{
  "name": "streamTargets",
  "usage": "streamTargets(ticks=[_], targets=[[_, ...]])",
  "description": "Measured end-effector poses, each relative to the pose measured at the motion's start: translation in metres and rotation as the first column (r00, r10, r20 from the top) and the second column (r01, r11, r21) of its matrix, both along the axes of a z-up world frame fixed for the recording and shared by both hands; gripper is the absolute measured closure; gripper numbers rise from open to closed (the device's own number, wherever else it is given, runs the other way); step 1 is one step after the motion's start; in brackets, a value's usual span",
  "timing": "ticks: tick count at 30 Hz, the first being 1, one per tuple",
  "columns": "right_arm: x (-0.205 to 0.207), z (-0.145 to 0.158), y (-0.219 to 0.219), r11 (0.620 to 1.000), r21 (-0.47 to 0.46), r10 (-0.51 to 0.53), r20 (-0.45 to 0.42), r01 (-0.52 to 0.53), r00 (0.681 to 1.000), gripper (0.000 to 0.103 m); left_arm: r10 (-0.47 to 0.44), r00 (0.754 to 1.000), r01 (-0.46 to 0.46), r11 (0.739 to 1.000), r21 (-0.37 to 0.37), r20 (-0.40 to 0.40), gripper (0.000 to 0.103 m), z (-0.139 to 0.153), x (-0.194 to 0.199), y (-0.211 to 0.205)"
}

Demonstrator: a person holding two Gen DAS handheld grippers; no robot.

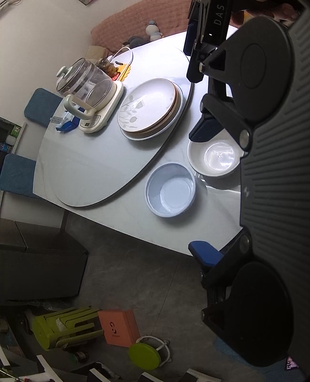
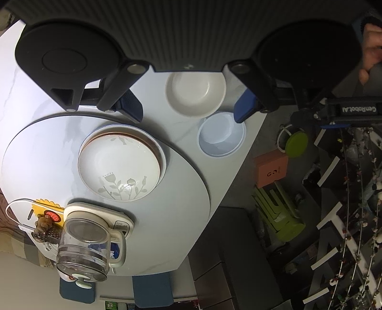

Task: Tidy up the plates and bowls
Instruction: 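Lower the white bowl onto the table and open both grippers, then move both grippers to the rim of the pale blue-grey bowl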

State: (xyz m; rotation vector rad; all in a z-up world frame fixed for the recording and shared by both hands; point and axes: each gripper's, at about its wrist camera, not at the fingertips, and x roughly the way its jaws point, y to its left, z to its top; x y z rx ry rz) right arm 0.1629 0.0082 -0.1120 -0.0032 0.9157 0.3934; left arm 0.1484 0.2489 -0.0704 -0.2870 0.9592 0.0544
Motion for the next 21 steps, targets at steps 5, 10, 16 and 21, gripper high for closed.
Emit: streamTargets(ticks=[5,10,16,21], targets=[[-0.003,-0.003,0.005,1.000,-0.010,-0.012,-0.017,0.012,1.000,0.018,0.007,1.000,-0.007,1.000,0.003,-0.027,0.005,-0.006,0.002,0.003],[0.001,-0.004,0.002,0.999,-0.014,-0.039,-0.023,0.039,0.999,0.018,-0.002,0.999,0.002,1.000,-0.012,-0.037,0.005,-0.015,0.006,0.000],[0.017,-0.010,0.002,0.999,-0.016,-0.034,-0.051,0.033,0.998,0.019,0.020,0.997,-0.023,0.999,-0.040,-0.071,0.005,-0.031,0.016,0.001],[0.038,-0.014,0.014,1.000,-0.002,0.015,-0.068,-0.015,0.998,0.019,0.068,0.993,-0.073,0.996,-0.049,-0.093,0.005,-0.041,0.029,0.013]])
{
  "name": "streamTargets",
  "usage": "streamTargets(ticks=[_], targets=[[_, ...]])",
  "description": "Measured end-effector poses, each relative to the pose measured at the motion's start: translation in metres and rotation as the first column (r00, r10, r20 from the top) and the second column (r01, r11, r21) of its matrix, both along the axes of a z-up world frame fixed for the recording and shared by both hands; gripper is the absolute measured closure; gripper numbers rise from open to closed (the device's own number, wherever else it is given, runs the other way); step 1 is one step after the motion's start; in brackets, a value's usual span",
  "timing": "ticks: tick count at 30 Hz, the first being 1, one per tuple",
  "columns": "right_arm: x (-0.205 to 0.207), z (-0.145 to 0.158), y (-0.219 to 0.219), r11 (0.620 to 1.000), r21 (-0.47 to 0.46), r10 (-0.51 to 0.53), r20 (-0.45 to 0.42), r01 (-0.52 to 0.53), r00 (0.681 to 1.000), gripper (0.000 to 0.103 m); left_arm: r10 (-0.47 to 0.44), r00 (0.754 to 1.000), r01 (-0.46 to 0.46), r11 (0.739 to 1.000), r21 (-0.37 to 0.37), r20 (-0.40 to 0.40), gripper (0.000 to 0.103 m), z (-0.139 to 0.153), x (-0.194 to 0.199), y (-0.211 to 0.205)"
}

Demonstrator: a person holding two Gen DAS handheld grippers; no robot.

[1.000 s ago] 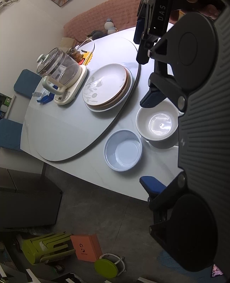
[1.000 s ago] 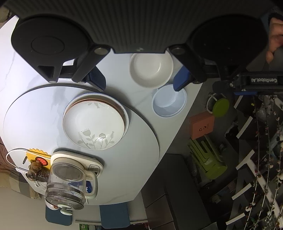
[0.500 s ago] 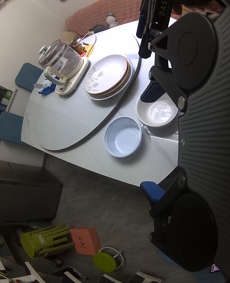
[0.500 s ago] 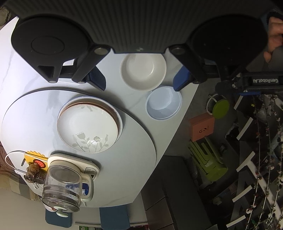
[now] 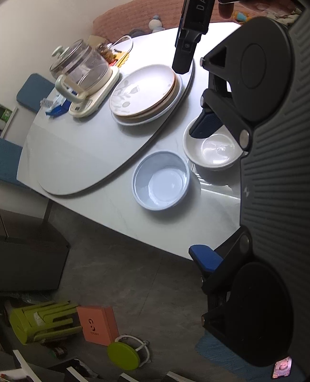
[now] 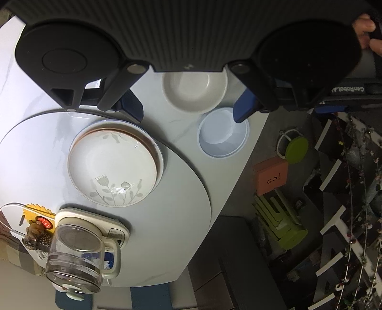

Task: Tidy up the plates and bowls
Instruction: 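Move both grippers to the rim of the pale blue-grey bowl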

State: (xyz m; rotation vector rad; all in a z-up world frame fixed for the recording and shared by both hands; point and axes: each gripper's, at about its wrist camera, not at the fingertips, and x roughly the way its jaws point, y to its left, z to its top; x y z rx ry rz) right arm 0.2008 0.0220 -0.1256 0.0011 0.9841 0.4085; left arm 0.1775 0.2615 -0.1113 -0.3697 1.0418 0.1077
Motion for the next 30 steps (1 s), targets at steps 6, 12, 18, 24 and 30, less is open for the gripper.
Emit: streamTargets(ticks=[6,12,18,24,30], targets=[[0.029,-0.008,0.024,0.998,0.009,0.069,-0.041,-0.068,0.997,0.024,0.043,0.999,-0.044,0.999,-0.029,-0.016,0.007,-0.016,0.018,0.017],[0.053,-0.021,0.047,0.987,-0.003,0.158,-0.094,-0.159,0.983,0.029,0.076,0.996,-0.079,0.993,-0.087,-0.038,0.012,-0.041,0.041,0.029],[0.076,-0.043,0.068,0.972,-0.039,0.222,-0.162,-0.231,0.961,0.042,0.094,0.994,-0.102,0.985,-0.136,-0.060,0.025,-0.073,0.060,0.032],[0.093,-0.064,0.082,0.962,-0.072,0.244,-0.208,-0.264,0.947,0.052,0.112,0.991,-0.124,0.976,-0.181,-0.076,0.041,-0.096,0.072,0.032],[0.110,-0.084,0.087,0.960,-0.080,0.241,-0.257,-0.269,0.936,0.056,0.107,0.990,-0.122,0.975,-0.185,-0.088,0.055,-0.113,0.081,0.036]])
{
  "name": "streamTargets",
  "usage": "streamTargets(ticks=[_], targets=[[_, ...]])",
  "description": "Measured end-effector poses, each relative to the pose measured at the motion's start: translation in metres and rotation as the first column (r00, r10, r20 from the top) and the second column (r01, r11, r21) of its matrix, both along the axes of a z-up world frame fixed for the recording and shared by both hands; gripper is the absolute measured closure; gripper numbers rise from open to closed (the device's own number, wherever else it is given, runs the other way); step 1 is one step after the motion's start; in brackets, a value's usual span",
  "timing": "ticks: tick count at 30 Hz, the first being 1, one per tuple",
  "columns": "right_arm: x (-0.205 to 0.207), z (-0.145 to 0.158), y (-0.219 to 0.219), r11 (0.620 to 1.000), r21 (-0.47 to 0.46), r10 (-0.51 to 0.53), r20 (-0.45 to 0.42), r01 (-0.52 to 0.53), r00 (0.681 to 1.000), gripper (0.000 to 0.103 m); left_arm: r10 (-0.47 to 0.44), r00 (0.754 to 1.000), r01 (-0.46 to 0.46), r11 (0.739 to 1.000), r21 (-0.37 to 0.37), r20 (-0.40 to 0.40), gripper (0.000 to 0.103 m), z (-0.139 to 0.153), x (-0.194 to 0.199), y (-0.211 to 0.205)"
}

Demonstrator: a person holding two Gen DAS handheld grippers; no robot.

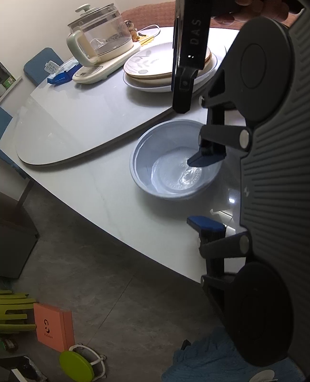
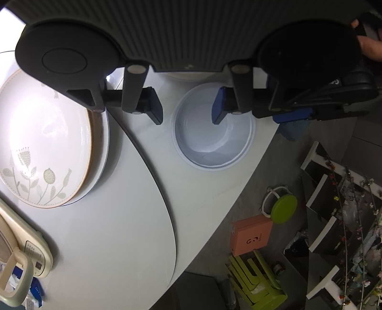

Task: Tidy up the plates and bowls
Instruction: 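Close both grippers on the rim of the blue-grey bowl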

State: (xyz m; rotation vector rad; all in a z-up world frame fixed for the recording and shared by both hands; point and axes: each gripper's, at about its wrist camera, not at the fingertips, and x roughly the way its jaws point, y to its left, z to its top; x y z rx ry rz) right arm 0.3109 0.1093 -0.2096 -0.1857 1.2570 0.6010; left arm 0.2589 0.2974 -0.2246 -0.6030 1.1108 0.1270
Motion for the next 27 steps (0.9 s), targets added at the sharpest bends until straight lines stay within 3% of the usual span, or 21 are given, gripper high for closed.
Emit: streamTargets(ticks=[13,19,27], targets=[[0.014,-0.029,0.011,0.997,-0.078,0.015,-0.022,-0.016,1.000,0.070,-0.007,1.000,0.008,0.999,-0.053,0.005,0.072,-0.023,0.020,0.000],[0.016,-0.035,0.016,0.998,-0.059,0.016,-0.064,-0.019,0.998,0.072,-0.015,1.000,0.015,0.998,-0.056,-0.013,0.072,-0.022,0.028,-0.002],[0.018,-0.021,0.008,1.000,-0.027,-0.003,-0.049,0.001,0.999,0.072,-0.010,1.000,0.010,0.998,-0.058,0.001,0.072,-0.010,0.026,-0.001]])
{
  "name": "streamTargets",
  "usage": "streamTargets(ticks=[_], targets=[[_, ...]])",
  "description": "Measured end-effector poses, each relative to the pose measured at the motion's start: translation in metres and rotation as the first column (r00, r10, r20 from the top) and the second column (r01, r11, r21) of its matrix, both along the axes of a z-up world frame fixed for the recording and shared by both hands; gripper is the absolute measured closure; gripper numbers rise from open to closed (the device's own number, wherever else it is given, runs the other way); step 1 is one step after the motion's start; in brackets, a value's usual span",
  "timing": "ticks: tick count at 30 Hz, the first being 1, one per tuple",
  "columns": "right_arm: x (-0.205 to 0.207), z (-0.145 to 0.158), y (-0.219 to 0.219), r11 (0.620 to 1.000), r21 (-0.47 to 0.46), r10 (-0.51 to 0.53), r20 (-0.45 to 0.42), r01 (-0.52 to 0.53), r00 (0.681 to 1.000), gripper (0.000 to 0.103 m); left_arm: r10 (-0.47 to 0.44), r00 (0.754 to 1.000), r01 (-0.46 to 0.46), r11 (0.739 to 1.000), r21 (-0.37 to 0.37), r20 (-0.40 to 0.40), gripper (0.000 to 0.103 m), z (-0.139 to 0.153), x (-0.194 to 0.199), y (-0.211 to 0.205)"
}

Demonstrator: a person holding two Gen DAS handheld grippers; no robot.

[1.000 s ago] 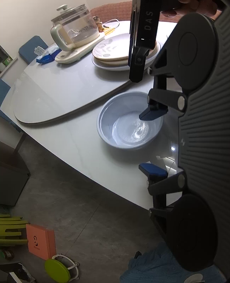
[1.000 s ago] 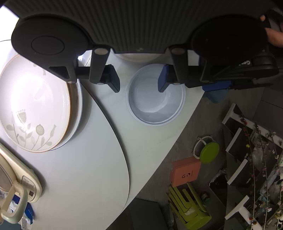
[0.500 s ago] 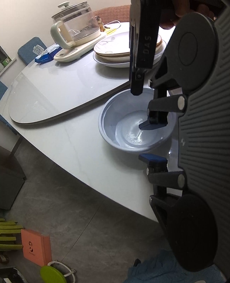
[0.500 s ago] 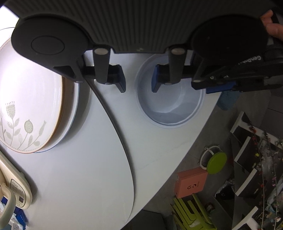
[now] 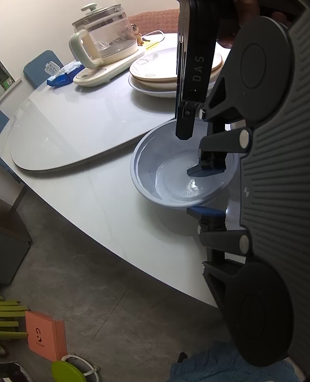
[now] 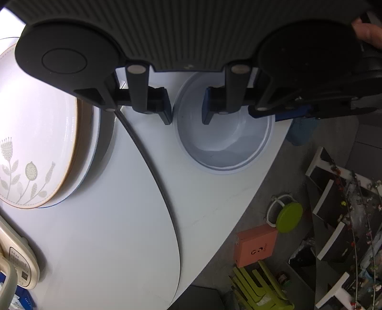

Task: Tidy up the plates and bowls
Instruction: 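Close both grippers on the rim of the blue-grey bowl, then lift the blue-grey bowl with both grippers and carry it over the white bowl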

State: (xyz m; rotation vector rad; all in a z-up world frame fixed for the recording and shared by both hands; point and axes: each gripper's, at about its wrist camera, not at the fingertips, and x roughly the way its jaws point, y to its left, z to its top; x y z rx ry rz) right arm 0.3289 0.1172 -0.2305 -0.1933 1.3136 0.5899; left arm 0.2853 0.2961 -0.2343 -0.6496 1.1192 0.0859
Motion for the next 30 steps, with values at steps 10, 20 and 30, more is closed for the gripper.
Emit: streamTargets(ticks=[10,20,30], targets=[[-0.014,0.042,-0.017,0.997,0.058,-0.048,0.034,0.046,0.998,0.072,0.000,1.000,0.000,1.000,-0.022,0.030,0.072,0.045,-0.017,0.004],[-0.037,0.073,-0.030,0.988,0.114,-0.112,0.073,0.103,0.991,0.072,-0.053,0.995,0.051,0.998,0.026,0.086,0.072,0.088,-0.039,-0.006],[-0.068,0.101,-0.049,0.973,0.160,-0.185,0.124,0.164,0.975,0.072,-0.112,0.986,0.105,0.993,0.061,0.126,0.072,0.123,-0.061,-0.026]])
